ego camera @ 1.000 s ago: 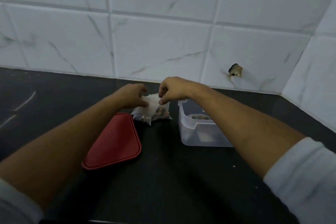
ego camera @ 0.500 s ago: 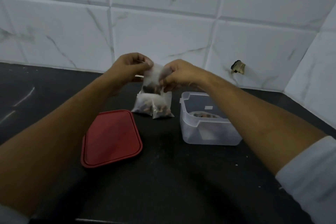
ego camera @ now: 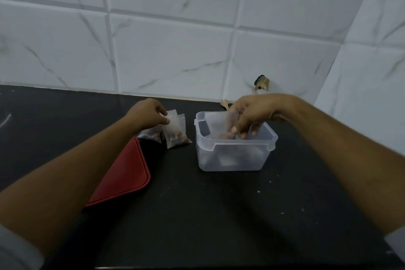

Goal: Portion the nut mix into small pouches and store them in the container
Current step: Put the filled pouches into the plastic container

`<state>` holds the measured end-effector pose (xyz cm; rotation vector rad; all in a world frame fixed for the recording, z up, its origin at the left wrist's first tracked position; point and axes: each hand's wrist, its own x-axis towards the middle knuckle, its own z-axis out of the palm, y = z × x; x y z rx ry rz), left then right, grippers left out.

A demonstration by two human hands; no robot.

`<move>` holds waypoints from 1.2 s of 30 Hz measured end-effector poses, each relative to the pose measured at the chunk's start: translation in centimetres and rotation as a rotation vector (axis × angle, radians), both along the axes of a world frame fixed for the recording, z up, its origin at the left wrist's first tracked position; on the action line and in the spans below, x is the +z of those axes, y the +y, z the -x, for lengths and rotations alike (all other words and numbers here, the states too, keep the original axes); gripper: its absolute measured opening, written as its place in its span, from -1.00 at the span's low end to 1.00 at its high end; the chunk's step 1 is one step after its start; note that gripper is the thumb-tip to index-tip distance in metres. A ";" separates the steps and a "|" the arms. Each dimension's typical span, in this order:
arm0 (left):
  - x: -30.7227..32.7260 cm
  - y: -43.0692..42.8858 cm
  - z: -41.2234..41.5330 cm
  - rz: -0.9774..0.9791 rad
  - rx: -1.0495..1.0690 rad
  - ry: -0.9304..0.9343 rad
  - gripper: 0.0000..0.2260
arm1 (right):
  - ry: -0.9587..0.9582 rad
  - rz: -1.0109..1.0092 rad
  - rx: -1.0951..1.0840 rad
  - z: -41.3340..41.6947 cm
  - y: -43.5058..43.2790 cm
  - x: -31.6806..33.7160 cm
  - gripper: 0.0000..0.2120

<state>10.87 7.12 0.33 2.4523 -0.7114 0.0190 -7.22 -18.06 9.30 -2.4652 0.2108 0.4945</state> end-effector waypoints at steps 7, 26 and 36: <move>0.9 0.7 0.7 0.238 -0.112 0.156 -0.95 | 0.110 0.342 0.049 -0.7 2.5 -3.5 -0.95; 8.5 -1.6 4.9 0.684 -0.334 0.250 -0.80 | -0.482 -0.174 -0.144 -0.1 2.1 2.7 -0.84; -0.2 1.7 -1.5 0.139 0.027 0.126 -0.67 | 0.010 0.254 -0.055 0.8 -0.1 -1.5 -0.88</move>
